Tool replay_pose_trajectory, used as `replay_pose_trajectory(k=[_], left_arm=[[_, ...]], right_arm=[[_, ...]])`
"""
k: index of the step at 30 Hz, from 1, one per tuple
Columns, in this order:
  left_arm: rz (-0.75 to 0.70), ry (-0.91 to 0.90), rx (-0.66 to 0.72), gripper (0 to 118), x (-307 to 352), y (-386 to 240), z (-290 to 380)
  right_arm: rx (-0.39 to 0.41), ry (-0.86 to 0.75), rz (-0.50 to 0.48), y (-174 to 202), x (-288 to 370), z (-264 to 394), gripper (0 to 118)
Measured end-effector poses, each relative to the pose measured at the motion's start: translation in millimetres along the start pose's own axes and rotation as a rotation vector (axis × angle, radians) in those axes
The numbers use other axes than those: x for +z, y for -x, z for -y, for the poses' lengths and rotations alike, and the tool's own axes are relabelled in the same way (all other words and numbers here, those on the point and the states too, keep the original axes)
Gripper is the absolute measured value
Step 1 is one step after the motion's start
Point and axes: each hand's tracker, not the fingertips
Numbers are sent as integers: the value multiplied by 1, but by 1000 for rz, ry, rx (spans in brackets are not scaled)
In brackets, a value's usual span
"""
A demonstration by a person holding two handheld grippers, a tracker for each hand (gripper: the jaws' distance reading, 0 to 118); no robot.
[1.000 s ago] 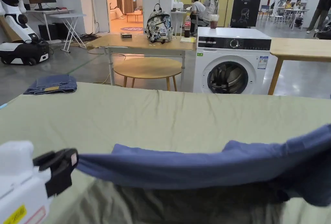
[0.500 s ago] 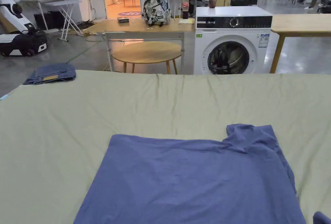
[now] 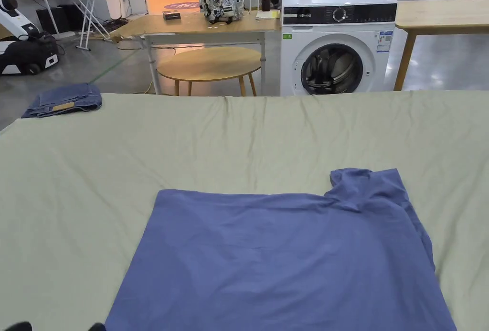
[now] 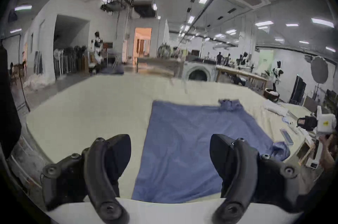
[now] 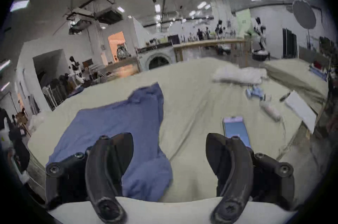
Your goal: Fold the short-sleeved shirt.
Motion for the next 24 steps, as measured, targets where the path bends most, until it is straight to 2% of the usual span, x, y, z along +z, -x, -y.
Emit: replay_pose_trajectory(k=[3, 4, 5, 6, 7, 8, 9, 12, 16, 21, 22, 23, 24], left_arm=[[26, -62, -6, 91, 4, -20, -19], [33, -93, -16, 89, 3, -27, -25], [34, -71, -16, 85, 2, -33, -28], [51, -80, -18, 69, 1, -37, -30], [65, -79, -13, 44, 0, -41, -32], [78, -78, -4, 16, -1, -44, -34], [86, -66, 6, 0, -3, -48, -35], [79, -72, -5, 0, -3, -54, -34], [46, -44, -38, 0, -3, -50, -29], [28, 24, 4, 0, -1, -16, -9], [24, 76, 13, 13, -1, -4, 2], [22, 86, 9, 34, -1, 6, 13], [9, 131, 4, 60, -3, 17, 26]], right_arm=[[55, -55, -72, 26, 12, -11, 81], [77, -55, -85, 40, 12, -15, 72], [91, -55, -92, 50, 11, -16, 56], [106, -56, -108, 57, 11, -16, 28], [117, -45, -135, 64, 8, -16, 13], [119, -47, -142, 71, 3, -13, 6], [133, -38, -151, 76, 0, -12, 0], [159, -17, -157, 86, -9, -4, 0], [146, 11, -179, 90, -16, -2, 0], [162, 24, -179, 91, -16, 0, 0], [159, 27, -179, 90, -15, 1, 0], [156, 38, -185, 89, -15, 3, 0], [152, 49, -187, 88, -15, 5, 0]])
